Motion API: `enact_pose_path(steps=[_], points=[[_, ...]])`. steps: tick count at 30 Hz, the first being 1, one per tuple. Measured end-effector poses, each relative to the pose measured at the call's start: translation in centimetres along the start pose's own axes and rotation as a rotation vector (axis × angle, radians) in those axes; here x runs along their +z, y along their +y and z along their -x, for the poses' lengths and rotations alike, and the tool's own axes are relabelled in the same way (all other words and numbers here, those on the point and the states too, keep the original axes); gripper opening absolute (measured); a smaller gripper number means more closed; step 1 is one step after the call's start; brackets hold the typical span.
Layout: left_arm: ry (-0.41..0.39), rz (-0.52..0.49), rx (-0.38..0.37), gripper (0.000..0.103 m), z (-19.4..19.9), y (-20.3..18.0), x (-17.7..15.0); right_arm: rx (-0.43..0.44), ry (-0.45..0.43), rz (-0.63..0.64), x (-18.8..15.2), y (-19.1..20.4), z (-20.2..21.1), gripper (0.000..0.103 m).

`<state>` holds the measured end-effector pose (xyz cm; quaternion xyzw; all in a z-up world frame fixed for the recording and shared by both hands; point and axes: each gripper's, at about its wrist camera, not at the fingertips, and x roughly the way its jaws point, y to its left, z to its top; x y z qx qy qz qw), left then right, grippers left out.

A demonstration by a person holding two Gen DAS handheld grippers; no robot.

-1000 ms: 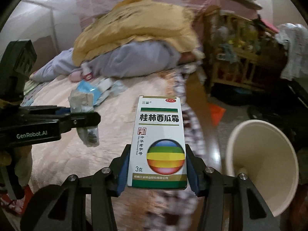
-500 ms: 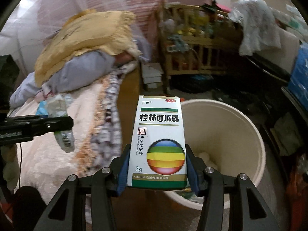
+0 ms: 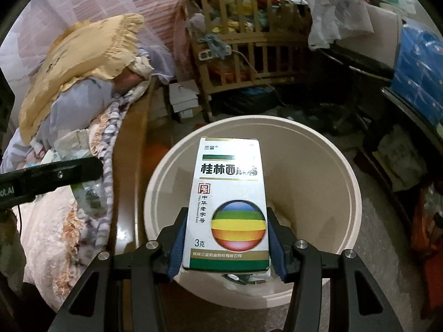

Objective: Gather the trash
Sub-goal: 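Open both tools to drop the bag and box into the bucket, then return both tools to the bed toward the blue wipe pack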

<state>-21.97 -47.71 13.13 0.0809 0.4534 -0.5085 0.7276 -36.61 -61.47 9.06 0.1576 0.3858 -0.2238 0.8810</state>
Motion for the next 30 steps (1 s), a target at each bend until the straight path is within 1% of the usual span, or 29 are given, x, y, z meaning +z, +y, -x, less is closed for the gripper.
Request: enact_pose_path(steps=[2, 4, 6, 8, 9, 10, 11, 14, 20, 27, 30], points=[[-0.005, 0.007, -0.017, 0.031, -0.7, -0.2, 0.5, -0.004, 0.006, -0.018, 0.0, -0.5, -0.3, 0.050], [-0.016, 0.020, -0.032, 0.036, -1.3, -0.3, 0.8, -0.010, 0.003, -0.031, 0.1, -0.8, -0.4, 0.050], [-0.020, 0.035, -0.054, 0.050, -1.7, -0.3, 1.0, -0.033, -0.001, -0.038, 0.2, -0.9, -0.6, 0.051], [-0.032, 0.048, -0.072, 0.058, -1.9, -0.2, 1.1, -0.061, -0.006, -0.042, 0.3, -0.9, -0.6, 0.058], [-0.038, 0.049, -0.079, 0.059, -1.9, -0.2, 1.1, -0.073, -0.007, -0.044, 0.4, -0.9, -0.6, 0.066], [-0.037, 0.046, -0.080, 0.060, -1.9, -0.2, 1.0, -0.073, -0.008, -0.050, 0.4, -1.0, -0.7, 0.069], [-0.034, 0.042, -0.074, 0.060, -1.9, -0.2, 1.0, -0.060, -0.009, -0.058, 0.4, -1.0, -0.6, 0.069], [-0.024, 0.029, -0.049, 0.060, -1.6, 0.1, 0.6, -0.050, -0.007, -0.053, 0.4, -0.8, -0.7, 0.069], [-0.049, 0.028, 0.055, 0.060, 0.8, 2.0, -0.5, -0.002, -0.020, -0.030, 0.5, 0.4, -0.7, 0.069], [-0.088, 0.042, 0.190, 0.060, 4.2, 5.4, -2.3, 0.063, -0.050, 0.033, 0.1, 3.1, -0.4, 0.069], [-0.100, 0.042, 0.235, 0.060, 5.4, 6.7, -3.1, 0.099, -0.063, 0.057, -0.2, 4.6, -0.2, 0.069]])
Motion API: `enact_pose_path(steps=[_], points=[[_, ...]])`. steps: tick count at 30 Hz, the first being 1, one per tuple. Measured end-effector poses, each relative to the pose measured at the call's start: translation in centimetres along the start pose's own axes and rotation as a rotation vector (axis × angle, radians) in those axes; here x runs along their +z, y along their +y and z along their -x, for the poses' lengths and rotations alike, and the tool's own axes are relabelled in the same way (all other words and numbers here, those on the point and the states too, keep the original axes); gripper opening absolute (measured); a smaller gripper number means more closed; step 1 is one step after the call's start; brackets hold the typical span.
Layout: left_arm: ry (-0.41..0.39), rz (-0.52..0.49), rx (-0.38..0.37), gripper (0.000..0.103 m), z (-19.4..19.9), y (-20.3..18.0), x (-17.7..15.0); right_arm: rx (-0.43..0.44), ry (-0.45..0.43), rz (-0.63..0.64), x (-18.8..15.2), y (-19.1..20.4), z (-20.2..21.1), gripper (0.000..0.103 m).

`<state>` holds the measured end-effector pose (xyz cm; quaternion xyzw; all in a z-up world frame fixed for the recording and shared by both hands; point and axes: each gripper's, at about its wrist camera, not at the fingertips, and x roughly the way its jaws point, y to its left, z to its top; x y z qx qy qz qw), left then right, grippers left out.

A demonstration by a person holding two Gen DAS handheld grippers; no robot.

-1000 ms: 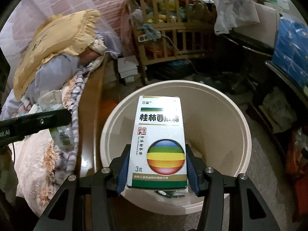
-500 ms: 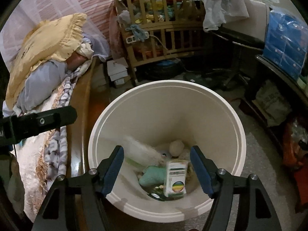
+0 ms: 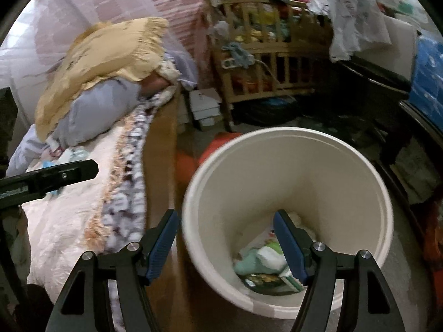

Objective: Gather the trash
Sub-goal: 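Return both tools to the bed toward the blue wipe pack, then grasp the blue wipe pack with the left tool while the right tool grasps the clear plastic wrapper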

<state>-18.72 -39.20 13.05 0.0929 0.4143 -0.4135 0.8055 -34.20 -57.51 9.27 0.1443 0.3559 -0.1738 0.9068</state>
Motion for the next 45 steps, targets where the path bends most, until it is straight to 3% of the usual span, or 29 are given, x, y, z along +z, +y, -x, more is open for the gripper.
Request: enact_pose_path(steps=[11, 29, 38, 45], points=[[-0.039, 0.055, 0.111, 0.060, 3.4, 6.6, -2.0, 0.118, 0.003, 0.116, -0.1, 7.9, -0.6, 0.073], [-0.060, 0.318, 0.262, 0.060, 8.3, 21.9, -6.3, 0.283, 0.106, 0.263, -1.2, 20.0, -4.6, 0.074], [-0.092, 0.478, 0.291, 0.060, 10.0, 30.1, -7.0, 0.326, 0.152, 0.298, 1.3, 24.7, -8.8, 0.074], [-0.092, 0.504, 0.269, 0.060, 9.5, 33.8, -6.4, 0.387, 0.201, 0.285, 5.3, 29.2, -14.5, 0.074]])
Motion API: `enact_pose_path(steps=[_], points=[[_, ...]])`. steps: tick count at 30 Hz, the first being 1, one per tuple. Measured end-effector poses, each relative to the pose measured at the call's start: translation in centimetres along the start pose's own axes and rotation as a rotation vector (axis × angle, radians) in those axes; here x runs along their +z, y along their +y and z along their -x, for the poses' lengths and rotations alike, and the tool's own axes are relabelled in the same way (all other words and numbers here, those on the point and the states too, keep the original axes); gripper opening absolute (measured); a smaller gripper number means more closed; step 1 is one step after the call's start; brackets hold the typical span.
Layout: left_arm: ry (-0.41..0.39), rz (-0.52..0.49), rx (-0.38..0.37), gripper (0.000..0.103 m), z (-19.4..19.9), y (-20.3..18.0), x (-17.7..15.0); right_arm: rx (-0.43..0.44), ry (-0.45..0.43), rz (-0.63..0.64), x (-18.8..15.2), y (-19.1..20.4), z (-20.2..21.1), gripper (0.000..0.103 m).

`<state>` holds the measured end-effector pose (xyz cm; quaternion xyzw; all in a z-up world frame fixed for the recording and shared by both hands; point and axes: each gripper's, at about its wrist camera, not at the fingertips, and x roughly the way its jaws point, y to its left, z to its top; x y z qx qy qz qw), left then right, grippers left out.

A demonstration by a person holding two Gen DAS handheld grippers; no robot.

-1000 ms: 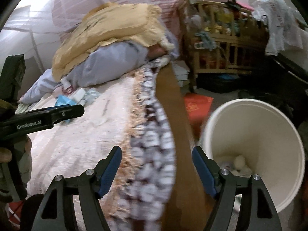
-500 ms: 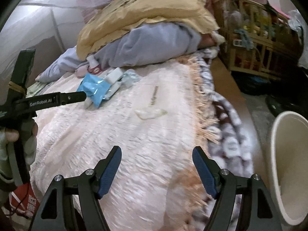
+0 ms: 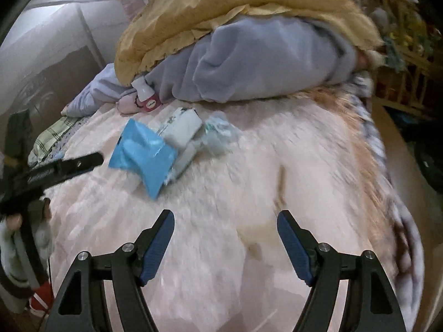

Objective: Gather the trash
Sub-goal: 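Grasp the blue wipe pack with the left tool while the right tool grasps the clear plastic wrapper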

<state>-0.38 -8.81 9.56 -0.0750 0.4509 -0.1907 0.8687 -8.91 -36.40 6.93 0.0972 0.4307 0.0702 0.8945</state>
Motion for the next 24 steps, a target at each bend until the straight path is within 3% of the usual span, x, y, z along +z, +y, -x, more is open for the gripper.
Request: enact_pose_path(steps=[6, 12, 15, 17, 18, 20, 21, 24], points=[[0.019, -0.016, -0.064, 0.064, -1.6, 0.5, 2.0, -0.004, 0.032, 0.026, 5.3, 0.2, -5.7, 0.074], [0.053, -0.022, -0.089, 0.065, -4.1, 0.9, 3.6, 0.021, 0.059, 0.006, 8.2, -0.3, -10.2, 0.074], [0.076, -0.003, -0.141, 0.065, -5.1, 0.9, 3.7, 0.034, 0.054, 0.008, 8.4, -0.4, -11.1, 0.049], [0.091, -0.007, -0.164, 0.064, -5.5, 0.5, 3.7, 0.024, 0.043, 0.013, 8.3, -0.3, -11.2, 0.041], [0.092, -0.018, -0.169, 0.055, -5.5, 0.2, 3.5, 0.020, 0.031, 0.012, 8.2, -0.3, -11.0, 0.031], [0.099, -0.044, -0.170, 0.031, -5.4, -0.5, 3.1, 0.018, 0.011, 0.012, 7.9, -0.5, -10.1, 0.026], [0.089, -0.052, -0.174, 0.029, -5.1, -0.9, 2.8, 0.015, -0.001, 0.018, 7.7, -0.4, -9.5, 0.021], [0.067, -0.089, -0.180, 0.024, -3.8, -2.0, 2.0, 0.002, -0.017, 0.034, 6.8, -0.3, -7.7, 0.019]])
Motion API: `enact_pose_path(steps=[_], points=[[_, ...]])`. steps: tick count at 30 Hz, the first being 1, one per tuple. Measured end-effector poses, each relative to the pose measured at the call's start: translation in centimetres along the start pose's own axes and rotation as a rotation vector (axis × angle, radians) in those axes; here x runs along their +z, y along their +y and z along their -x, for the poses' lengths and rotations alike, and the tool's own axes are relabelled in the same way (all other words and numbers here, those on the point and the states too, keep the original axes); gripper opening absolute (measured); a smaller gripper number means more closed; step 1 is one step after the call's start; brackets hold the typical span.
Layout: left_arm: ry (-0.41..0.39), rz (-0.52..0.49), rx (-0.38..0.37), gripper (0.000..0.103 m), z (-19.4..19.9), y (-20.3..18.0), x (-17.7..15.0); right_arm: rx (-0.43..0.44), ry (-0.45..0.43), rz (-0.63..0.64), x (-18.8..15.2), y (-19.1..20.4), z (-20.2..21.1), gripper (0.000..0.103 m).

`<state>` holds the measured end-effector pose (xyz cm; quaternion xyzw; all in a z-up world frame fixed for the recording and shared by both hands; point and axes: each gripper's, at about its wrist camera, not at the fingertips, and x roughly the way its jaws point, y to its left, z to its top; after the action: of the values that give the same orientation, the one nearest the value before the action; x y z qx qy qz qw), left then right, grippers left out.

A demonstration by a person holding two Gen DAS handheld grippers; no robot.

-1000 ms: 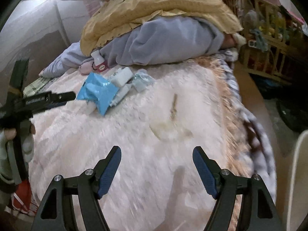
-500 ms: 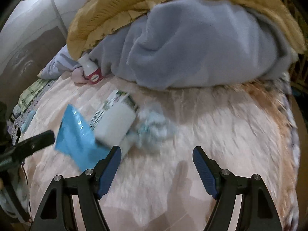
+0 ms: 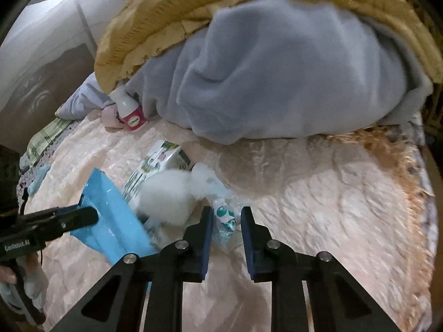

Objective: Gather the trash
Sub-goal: 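Grasp the blue wipe pack with the left tool while the right tool grasps the clear plastic wrapper, then carry the blue wipe pack and clear wrapper over the white bucket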

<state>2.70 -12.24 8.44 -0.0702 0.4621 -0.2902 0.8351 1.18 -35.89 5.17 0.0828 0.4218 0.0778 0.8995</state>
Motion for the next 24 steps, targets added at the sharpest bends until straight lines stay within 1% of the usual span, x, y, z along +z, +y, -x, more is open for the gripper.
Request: enact_pose_path(steps=[3, 5, 10, 17, 21, 24], points=[[0.000, -0.026, -0.027, 0.022, 1.5, -1.4, -0.7, 0.002, -0.014, 0.002, -1.3, -0.1, 2.3, 0.018], [0.019, -0.028, -0.058, 0.021, 2.7, -2.1, -1.3, -0.004, -0.022, 0.016, -2.5, 0.1, 4.2, 0.017], [0.022, -0.056, -0.087, 0.020, 5.2, -3.9, -3.1, 0.000, -0.043, 0.029, -5.6, 0.4, 8.5, 0.017], [0.028, -0.066, -0.106, 0.020, 7.8, -5.5, -5.6, 0.035, -0.061, -0.017, -8.5, 0.6, 12.6, 0.017], [0.028, -0.067, -0.123, 0.020, 8.4, -6.6, -6.3, 0.048, -0.061, -0.015, -10.0, 1.2, 14.4, 0.017], [0.024, -0.085, -0.133, 0.020, 8.6, -8.0, -6.7, 0.037, -0.061, -0.008, -11.1, 1.5, 15.4, 0.017]])
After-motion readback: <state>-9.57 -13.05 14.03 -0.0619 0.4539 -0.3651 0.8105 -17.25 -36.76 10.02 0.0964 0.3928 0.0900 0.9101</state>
